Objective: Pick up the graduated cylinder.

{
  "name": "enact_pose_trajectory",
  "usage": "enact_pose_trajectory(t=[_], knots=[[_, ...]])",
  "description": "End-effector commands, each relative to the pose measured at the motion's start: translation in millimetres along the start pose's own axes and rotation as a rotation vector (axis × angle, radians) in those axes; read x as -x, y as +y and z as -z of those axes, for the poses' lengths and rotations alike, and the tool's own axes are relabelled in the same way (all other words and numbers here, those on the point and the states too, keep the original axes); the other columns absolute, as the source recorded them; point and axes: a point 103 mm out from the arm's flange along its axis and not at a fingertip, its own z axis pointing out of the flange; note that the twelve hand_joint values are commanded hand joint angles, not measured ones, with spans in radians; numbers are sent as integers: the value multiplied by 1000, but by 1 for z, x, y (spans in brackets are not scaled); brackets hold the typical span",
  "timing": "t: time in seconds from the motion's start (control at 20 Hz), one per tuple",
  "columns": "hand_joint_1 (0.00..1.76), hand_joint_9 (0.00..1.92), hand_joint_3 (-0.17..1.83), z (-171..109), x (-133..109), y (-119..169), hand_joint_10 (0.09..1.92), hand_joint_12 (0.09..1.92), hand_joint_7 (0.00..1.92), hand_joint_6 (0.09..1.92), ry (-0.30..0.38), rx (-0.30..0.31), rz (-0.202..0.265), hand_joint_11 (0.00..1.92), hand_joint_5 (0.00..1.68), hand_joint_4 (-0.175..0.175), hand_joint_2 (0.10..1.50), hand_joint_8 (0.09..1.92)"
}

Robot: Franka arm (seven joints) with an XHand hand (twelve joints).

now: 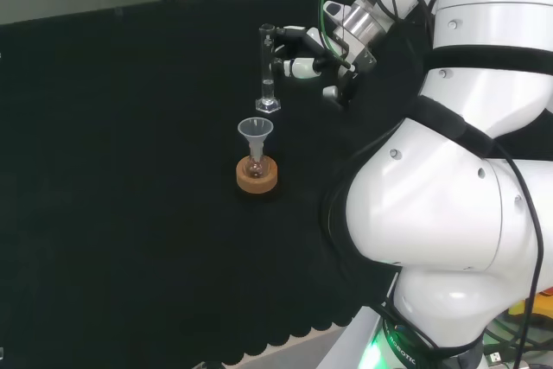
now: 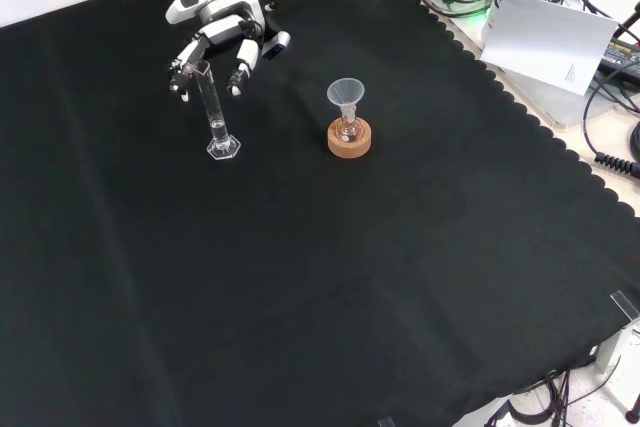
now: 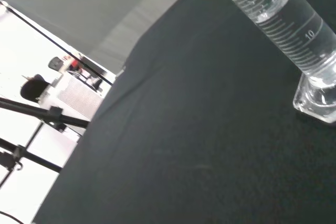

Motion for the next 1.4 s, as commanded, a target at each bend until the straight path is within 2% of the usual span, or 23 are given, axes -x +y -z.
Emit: enact_pose_trajectory(t=[0.05,0.35,0.8,1.15,1.4], knots=[[1035,601,-175,-6,2,8,573,1314,420,87,63,31,45,293,546,-42,973,635],[1025,613,-175,-14,2,9,564,1308,439,88,85,16,77,320,568,-36,962,629],[1042,644,-175,-29,6,16,543,1284,477,115,124,-2,90,346,598,-30,959,607],[1056,663,-175,-40,11,19,524,1255,485,141,151,2,86,377,610,-30,966,595],[1061,720,-175,-40,13,21,484,1207,508,233,166,34,90,466,635,-27,981,585]])
